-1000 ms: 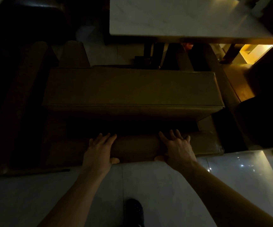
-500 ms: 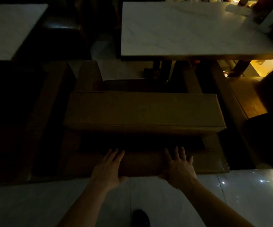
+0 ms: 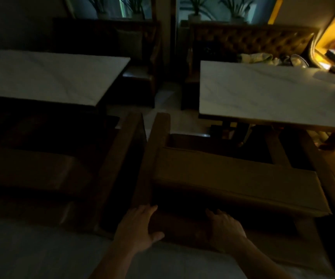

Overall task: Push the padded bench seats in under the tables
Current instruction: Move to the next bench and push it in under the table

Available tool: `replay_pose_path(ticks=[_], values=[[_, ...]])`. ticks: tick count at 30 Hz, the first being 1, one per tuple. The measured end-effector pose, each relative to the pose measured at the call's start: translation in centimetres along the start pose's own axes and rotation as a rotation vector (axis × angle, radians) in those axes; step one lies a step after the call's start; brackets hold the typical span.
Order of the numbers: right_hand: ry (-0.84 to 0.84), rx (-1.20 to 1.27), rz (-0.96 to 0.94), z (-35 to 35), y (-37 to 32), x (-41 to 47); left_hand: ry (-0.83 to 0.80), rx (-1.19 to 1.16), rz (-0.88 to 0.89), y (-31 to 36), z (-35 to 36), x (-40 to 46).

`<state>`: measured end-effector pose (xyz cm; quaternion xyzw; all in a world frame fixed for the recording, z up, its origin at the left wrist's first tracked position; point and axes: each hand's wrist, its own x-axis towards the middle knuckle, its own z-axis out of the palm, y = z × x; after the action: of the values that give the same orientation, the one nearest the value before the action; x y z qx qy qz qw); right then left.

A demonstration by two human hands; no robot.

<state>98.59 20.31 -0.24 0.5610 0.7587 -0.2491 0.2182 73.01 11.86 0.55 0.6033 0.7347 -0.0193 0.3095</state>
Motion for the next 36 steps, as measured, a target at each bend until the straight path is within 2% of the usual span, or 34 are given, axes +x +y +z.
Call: replay_pose_path(ticks=[6, 14, 23, 27, 31, 36], values=[[0.066, -0.043, -0.055, -0.2, -13.4, -0.9, 0.038, -0.054, 0.003, -11.2, -4.5, -4.1], [0.128, 0.001, -0.166, 0.4, -32.8, -1.4, 0.19, -0.021, 0.038, -26.1, -10.5, -9.0], [0.124, -0.028, -0.303, 3.5, -48.4, 1.1, 0.37, -0.015, -0.034, -40.3, -12.6, -10.8], [0.053, -0.136, -0.384, 6.6, -55.0, 3.6, 0.382, -0.012, -0.089, -47.6, -12.7, -11.0], [0.045, -0.123, -0.44, 8.6, -62.2, 6.5, 0.407, 0.012, -0.129, -55.2, -14.0, -10.4], [0.068, -0.079, -0.371, 9.5, -69.0, 8.9, 0.343, 0.073, -0.126, -63.5, -16.1, -8.8]])
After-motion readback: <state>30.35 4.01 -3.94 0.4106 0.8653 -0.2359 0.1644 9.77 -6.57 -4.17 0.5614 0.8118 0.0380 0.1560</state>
